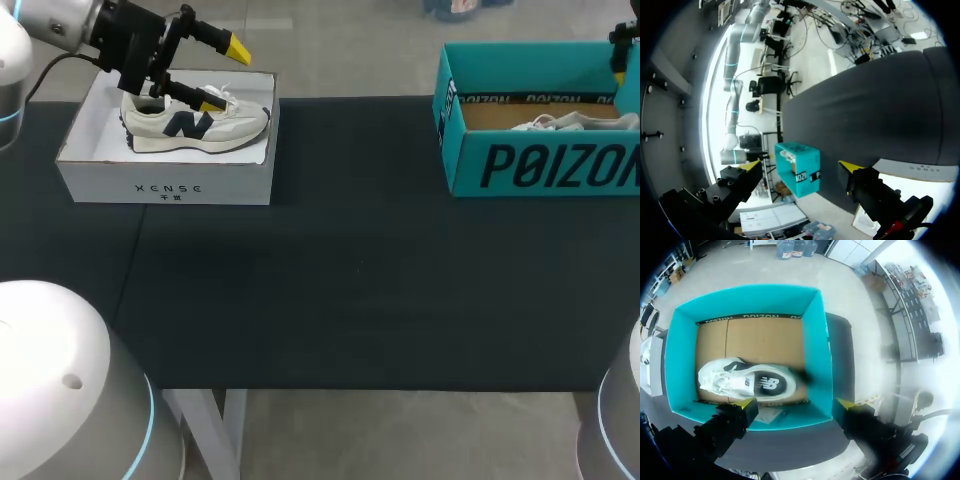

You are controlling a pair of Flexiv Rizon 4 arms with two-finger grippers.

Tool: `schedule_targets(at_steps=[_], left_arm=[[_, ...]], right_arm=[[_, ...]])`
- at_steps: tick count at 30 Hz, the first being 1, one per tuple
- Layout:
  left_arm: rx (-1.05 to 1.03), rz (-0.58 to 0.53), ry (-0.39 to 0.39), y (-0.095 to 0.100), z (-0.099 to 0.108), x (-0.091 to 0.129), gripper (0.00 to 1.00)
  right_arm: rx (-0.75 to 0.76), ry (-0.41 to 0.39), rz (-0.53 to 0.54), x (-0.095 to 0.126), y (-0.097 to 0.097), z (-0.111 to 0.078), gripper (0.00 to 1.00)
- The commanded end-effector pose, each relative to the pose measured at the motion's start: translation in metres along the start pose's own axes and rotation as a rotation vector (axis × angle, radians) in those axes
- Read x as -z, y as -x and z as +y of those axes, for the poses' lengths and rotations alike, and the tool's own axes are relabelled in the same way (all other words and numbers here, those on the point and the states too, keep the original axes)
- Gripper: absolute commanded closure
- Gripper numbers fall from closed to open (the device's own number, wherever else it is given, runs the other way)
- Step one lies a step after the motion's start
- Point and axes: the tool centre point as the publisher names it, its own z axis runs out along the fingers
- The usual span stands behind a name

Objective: Take the shoe out of the shoebox, open the shoe tongue, remove and reinsert the insole, then place the shoe into the shoebox

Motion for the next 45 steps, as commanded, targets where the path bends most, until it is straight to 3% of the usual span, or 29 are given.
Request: schedule_targets(at_steps=[1, 3, 8, 11, 17, 24, 32, 36, 45], left_arm=[[-0.069, 0.155, 0.014, 0.004, 0.016, 0.016, 0.0], [-0.124, 0.246, 0.019, -0.001, 0.028, 0.028, 0.0], [-0.254, 0.451, -0.076, -0.007, 0.056, 0.059, 0.0], [-0.279, 0.556, -0.086, -0.01, 0.075, 0.076, 0.0], [-0.243, 0.673, -0.127, -0.024, 0.107, 0.103, 0.0], [-0.195, 0.83, -0.1, -0.056, 0.138, 0.125, 0.0], [-0.177, 0.866, -0.049, -0.09, 0.163, 0.144, 0.0], [-0.177, 0.866, -0.049, -0.09, 0.163, 0.144, 0.0], [-0.177, 0.866, -0.049, -0.09, 0.163, 0.144, 0.0]], right_arm=[[-0.013, 0.021, -0.012, 0.001, 0.002, -0.012, 0.0], [-0.025, 0.007, -0.02, -0.001, 0.005, -0.014, 0.0], [-0.042, -0.003, -0.032, -0.004, 0.011, -0.019, 0.0], [-0.056, -0.008, -0.04, -0.005, 0.016, -0.021, 0.0], [-0.083, 0.031, -0.025, 0.005, 0.027, -0.028, 0.0], [-0.096, 0.09, -0.014, 0.023, 0.036, -0.038, 0.0], [-0.132, 0.088, -0.031, 0.029, 0.043, -0.048, 0.0], [-0.148, 0.092, -0.079, 0.029, 0.045, -0.052, 0.0], [-0.173, 0.035, -0.077, 0.034, 0.046, -0.062, 0.0]])
